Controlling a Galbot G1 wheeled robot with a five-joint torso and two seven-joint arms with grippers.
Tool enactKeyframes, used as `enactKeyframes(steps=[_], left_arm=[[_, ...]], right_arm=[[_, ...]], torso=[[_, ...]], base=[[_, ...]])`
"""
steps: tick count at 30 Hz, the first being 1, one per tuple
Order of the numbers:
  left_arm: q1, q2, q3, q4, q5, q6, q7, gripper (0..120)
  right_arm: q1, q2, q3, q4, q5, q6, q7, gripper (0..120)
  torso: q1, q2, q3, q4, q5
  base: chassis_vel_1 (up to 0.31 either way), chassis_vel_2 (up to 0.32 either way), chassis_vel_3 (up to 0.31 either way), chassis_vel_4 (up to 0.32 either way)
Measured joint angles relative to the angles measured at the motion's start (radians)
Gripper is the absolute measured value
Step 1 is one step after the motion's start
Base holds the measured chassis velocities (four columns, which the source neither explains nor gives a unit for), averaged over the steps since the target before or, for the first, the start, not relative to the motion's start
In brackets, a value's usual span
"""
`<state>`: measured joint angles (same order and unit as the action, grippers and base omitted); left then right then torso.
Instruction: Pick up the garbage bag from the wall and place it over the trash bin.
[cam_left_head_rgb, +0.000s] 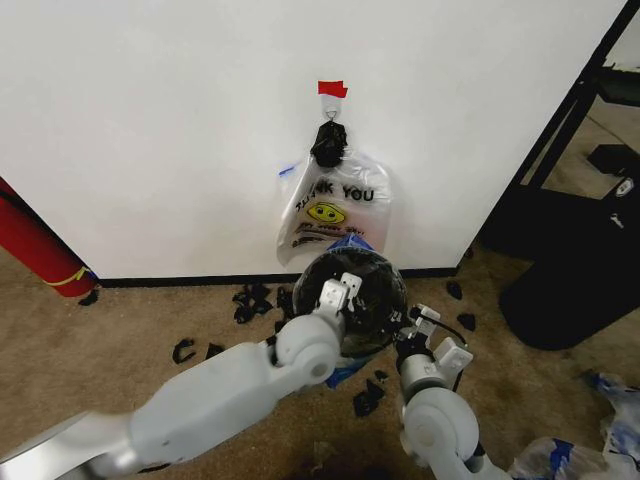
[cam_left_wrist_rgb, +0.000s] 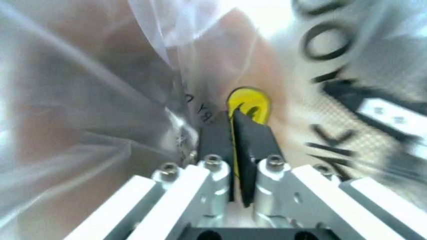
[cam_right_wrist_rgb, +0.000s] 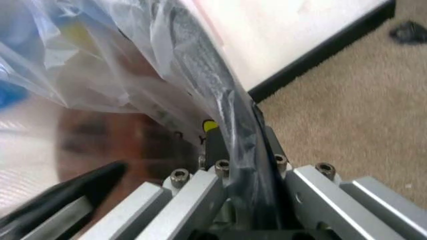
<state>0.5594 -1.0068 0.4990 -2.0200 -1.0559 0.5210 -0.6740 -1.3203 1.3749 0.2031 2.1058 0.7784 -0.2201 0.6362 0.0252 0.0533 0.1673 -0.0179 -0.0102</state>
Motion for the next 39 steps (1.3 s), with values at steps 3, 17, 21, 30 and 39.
enactKeyframes(steps=[3, 17, 21, 30, 39], left_arm=[[0.061, 0.044, -0.050, -0.055, 0.028, -0.050, 0.062, 16], [0.425, 0.142, -0.436, -0.275, 0.229, -0.336, 0.252, 68], [0.628, 0.132, -0.536, -0.300, 0.226, -0.381, 0.289, 86], [0.816, 0.072, -0.538, -0.307, 0.245, -0.433, 0.367, 100], [0.816, 0.019, -0.482, -0.233, 0.275, -0.434, 0.415, 98]], right_arm=[[0.004, 0.007, 0.014, 0.000, 0.058, -0.007, 0.028, 0], [0.013, 0.072, 0.102, 0.019, 0.282, -0.041, 0.173, 0], [0.013, 0.073, 0.148, 0.024, 0.309, -0.045, 0.184, 0], [0.023, 0.063, 0.203, 0.032, 0.354, -0.056, 0.200, 0], [-0.007, 0.059, 0.215, 0.056, 0.360, -0.062, 0.199, 0]], torso=[[0.000, 0.000, 0.000, -0.0003, -0.0002], [0.000, 0.000, 0.000, -0.0003, -0.0001], [0.000, 0.000, 0.000, -0.0002, -0.0001], [0.000, 0.000, 0.000, 0.0000, 0.0003], [0.000, 0.000, 0.000, -0.0002, 0.0003]], base=[[0.000, 0.000, 0.000, 0.000], [0.000, 0.000, 0.000, 0.000], [0.000, 0.000, 0.000, 0.000], [0.000, 0.000, 0.000, 0.000], [0.000, 0.000, 0.000, 0.000]])
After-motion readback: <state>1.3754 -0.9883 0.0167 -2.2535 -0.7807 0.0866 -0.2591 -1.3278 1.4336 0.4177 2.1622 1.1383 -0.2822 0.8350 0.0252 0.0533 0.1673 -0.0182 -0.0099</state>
